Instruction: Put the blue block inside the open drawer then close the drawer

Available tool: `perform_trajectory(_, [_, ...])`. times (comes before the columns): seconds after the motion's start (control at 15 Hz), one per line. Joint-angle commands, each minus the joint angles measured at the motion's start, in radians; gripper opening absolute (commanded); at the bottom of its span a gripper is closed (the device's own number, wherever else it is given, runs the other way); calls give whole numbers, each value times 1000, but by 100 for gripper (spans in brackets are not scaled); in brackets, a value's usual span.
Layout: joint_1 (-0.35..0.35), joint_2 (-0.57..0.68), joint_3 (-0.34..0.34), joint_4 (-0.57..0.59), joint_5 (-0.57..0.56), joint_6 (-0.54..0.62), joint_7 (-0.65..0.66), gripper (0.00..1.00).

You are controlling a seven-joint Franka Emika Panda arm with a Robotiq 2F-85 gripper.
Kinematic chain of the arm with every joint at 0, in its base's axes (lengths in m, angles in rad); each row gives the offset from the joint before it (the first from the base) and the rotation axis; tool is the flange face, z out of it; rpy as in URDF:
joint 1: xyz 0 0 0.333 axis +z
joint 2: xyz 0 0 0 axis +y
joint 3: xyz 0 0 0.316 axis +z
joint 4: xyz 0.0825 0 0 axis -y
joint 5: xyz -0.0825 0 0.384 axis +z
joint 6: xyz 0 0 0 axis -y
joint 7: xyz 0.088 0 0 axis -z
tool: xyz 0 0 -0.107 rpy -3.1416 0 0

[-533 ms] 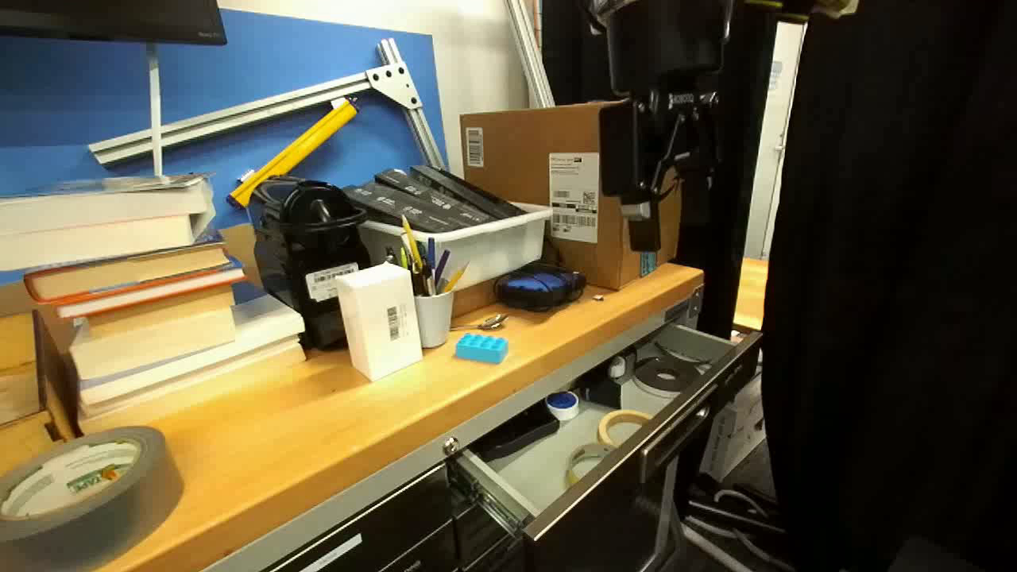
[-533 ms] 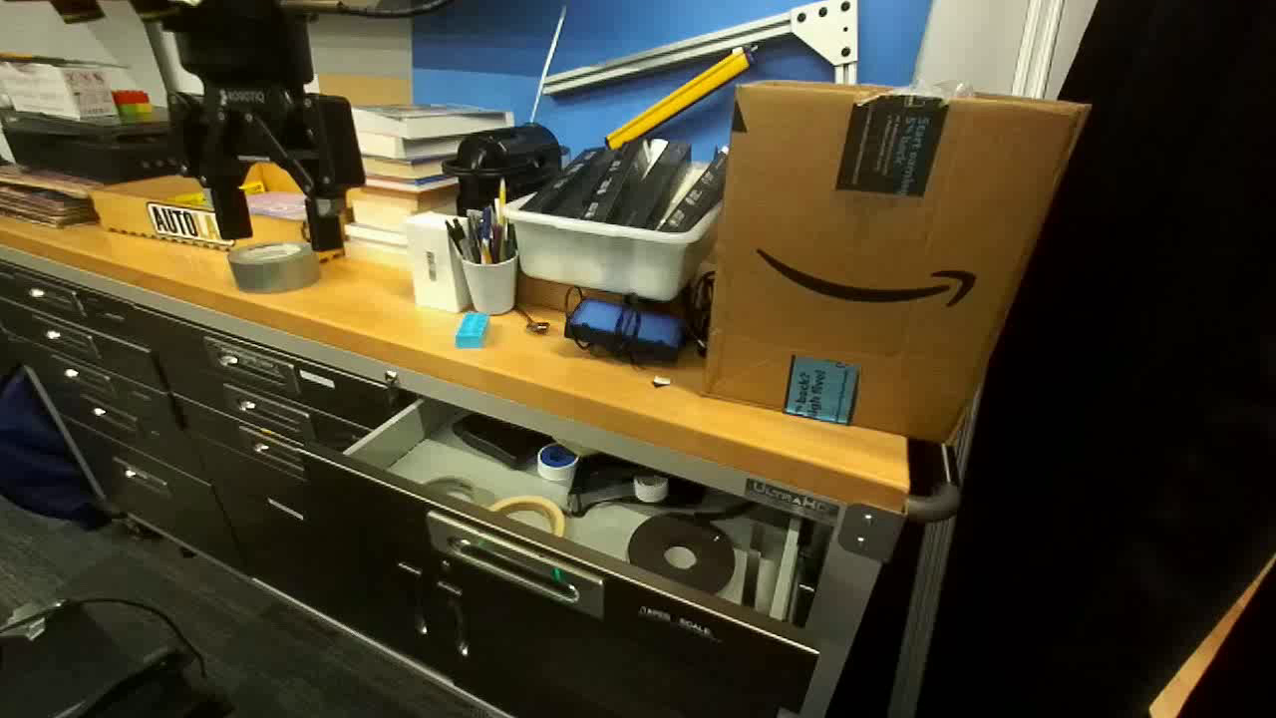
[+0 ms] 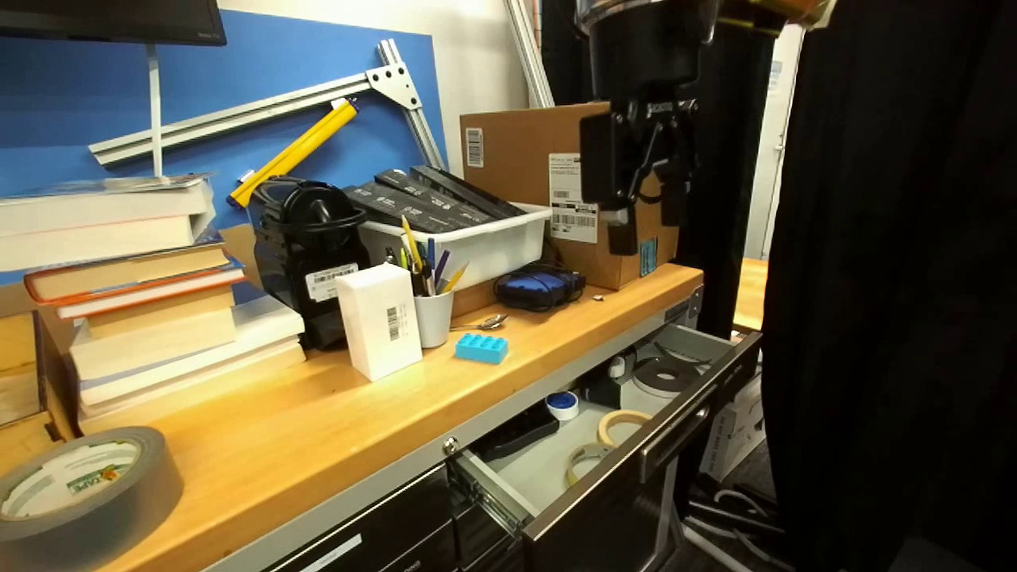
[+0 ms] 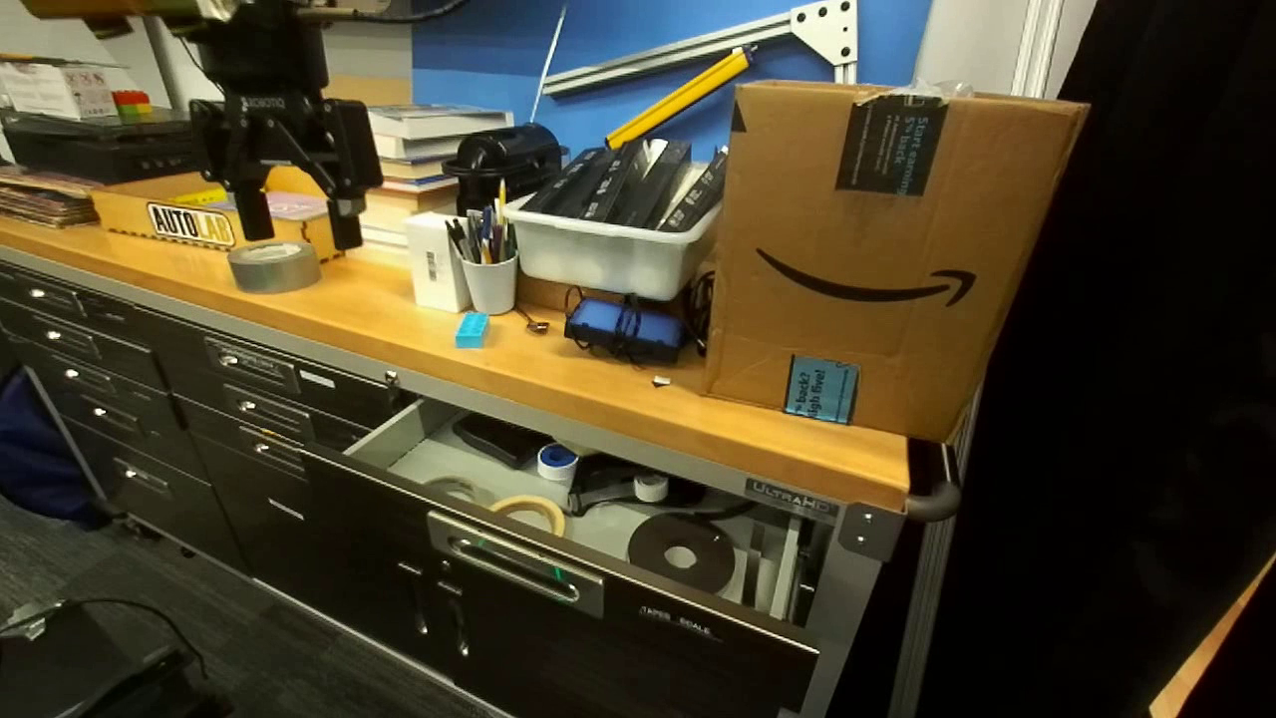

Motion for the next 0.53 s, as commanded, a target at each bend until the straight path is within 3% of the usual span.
perform_trajectory(0.0, [19,164,15,49,-24,201,2,100])
perform_trajectory(0.2, [14,292,20,69,-23,380,27,100])
perform_trajectory(0.47, [15,441,7,121,10,491,15,100])
